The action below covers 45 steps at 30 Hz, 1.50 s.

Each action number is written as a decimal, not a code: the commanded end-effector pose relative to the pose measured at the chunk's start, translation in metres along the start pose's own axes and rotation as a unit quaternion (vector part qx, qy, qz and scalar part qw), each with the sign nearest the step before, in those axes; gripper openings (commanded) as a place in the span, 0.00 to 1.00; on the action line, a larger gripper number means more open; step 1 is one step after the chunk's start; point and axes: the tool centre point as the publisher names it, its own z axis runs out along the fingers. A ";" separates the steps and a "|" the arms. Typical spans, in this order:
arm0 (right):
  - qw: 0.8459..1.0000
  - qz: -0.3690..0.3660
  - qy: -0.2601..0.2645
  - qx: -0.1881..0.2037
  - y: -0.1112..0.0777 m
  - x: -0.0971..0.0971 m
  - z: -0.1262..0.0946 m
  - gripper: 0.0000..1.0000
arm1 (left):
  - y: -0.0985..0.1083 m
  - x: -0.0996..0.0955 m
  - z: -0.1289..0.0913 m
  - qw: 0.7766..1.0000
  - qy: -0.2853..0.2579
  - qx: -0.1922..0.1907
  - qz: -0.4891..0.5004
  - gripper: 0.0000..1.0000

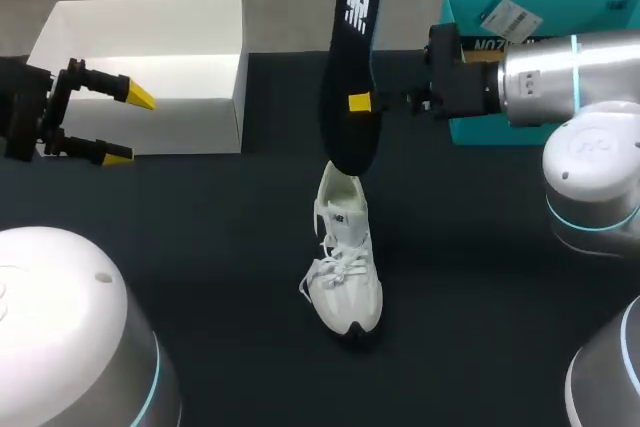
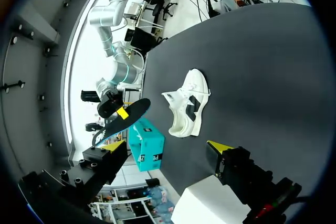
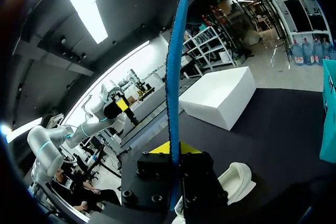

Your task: Take the shoe out of the shoebox, open the shoe tongue, remove and reinsert the insole, then place the shoe into the shoebox

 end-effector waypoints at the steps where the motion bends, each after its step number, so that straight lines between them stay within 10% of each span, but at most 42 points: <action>1: 1.000 -0.007 -0.005 0.013 0.004 -0.008 0.033 0.00 | -0.001 0.000 0.000 1.000 0.002 -0.001 0.000 1.00; 22: 0.999 -0.036 -0.025 0.019 0.000 -0.019 0.046 0.00 | -0.001 0.000 0.000 1.000 0.002 -0.001 0.000 1.00; 45: 0.993 -0.088 -0.029 0.066 -0.029 -0.074 0.092 0.00 | -0.001 0.000 0.000 1.000 0.002 -0.001 0.000 1.00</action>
